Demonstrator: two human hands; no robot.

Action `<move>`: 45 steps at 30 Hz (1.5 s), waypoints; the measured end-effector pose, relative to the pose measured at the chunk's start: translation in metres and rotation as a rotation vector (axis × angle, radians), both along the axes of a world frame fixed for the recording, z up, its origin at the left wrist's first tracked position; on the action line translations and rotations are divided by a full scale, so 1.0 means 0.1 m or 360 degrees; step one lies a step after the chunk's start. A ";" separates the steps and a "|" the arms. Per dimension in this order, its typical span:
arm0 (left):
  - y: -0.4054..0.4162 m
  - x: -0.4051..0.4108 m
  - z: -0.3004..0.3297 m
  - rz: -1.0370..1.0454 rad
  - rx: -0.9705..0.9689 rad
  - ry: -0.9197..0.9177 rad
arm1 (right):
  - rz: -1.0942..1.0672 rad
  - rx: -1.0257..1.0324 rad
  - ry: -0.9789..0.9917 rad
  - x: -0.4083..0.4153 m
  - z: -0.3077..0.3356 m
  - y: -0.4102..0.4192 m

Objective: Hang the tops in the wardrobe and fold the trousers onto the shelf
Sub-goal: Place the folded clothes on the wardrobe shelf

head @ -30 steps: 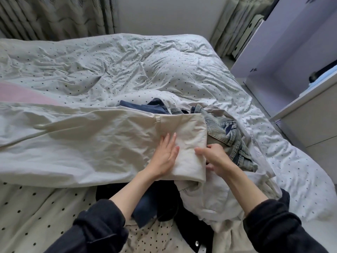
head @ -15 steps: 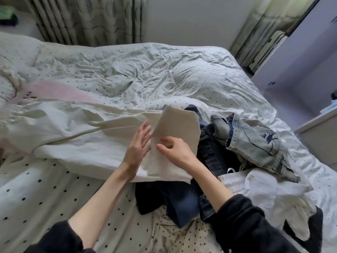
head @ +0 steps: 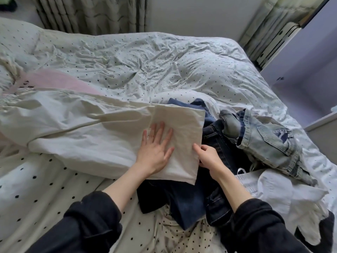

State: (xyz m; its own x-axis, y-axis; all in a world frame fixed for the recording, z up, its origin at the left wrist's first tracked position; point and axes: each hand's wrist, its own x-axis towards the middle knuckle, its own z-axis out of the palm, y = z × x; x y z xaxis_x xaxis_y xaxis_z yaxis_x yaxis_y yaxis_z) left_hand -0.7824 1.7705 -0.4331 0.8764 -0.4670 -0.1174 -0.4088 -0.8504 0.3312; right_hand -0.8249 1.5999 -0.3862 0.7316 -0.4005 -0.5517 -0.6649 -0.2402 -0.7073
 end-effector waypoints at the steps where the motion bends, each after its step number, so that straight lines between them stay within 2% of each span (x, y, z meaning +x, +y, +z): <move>1: 0.01 0.05 -0.06 -0.0008 0.0017 0.0067 | 0.0013 0.0074 -0.0014 0.01 -0.01 -0.01; 4: 0.06 0.15 -0.11 0.0012 -0.0054 0.0244 | -0.0011 0.0219 -0.0117 0.01 0.08 -0.02; 6: 0.07 0.17 -0.06 0.0064 -0.0219 0.0372 | -0.0003 0.0297 -0.0172 0.00 0.19 0.02; 12: 0.38 0.05 0.31 0.0371 -0.1398 0.0819 | 0.0136 0.0296 -0.0377 0.12 0.65 0.43; 15: 0.71 0.05 0.50 0.0554 -0.1772 0.0782 | 0.0238 0.0271 -0.0527 0.32 0.76 0.77; 18: 1.08 0.08 0.62 0.0756 -0.1950 0.0529 | 0.0464 0.0445 -0.0486 0.53 0.68 1.24; 20: 1.27 0.05 0.64 0.0747 -0.1754 0.0265 | 0.0502 0.0703 -0.0335 0.64 0.56 1.50; 22: 1.35 -0.04 0.55 0.0586 -0.1368 0.0006 | 0.0365 0.0812 -0.0312 0.70 0.44 1.58; 25: 1.41 -0.14 0.25 0.0295 -0.0710 -0.0305 | 0.0118 0.0567 -0.0386 0.64 0.24 1.51; 28: 1.53 -0.06 0.04 0.0236 -0.0036 -0.0034 | 0.0115 0.0273 -0.0108 0.44 -0.01 1.46; 30: 1.59 0.01 -0.02 0.0199 0.0187 0.0058 | 0.0155 0.0217 0.0099 0.38 -0.15 1.45; 37: 1.81 0.09 -0.13 0.0143 0.0257 0.0041 | 0.0185 0.0143 0.0314 0.61 -0.45 1.59; 39: 1.85 0.08 -0.12 0.0129 0.0255 0.0039 | 0.0079 0.0271 0.0337 0.63 -0.49 1.59; 42: 1.87 0.09 -0.12 0.0118 0.0238 0.0059 | -0.0056 0.0631 0.0412 0.61 -0.44 1.57; 45: 1.86 0.09 -0.10 0.0152 0.0182 0.0079 | -0.0097 0.0760 0.0481 0.61 -0.40 1.54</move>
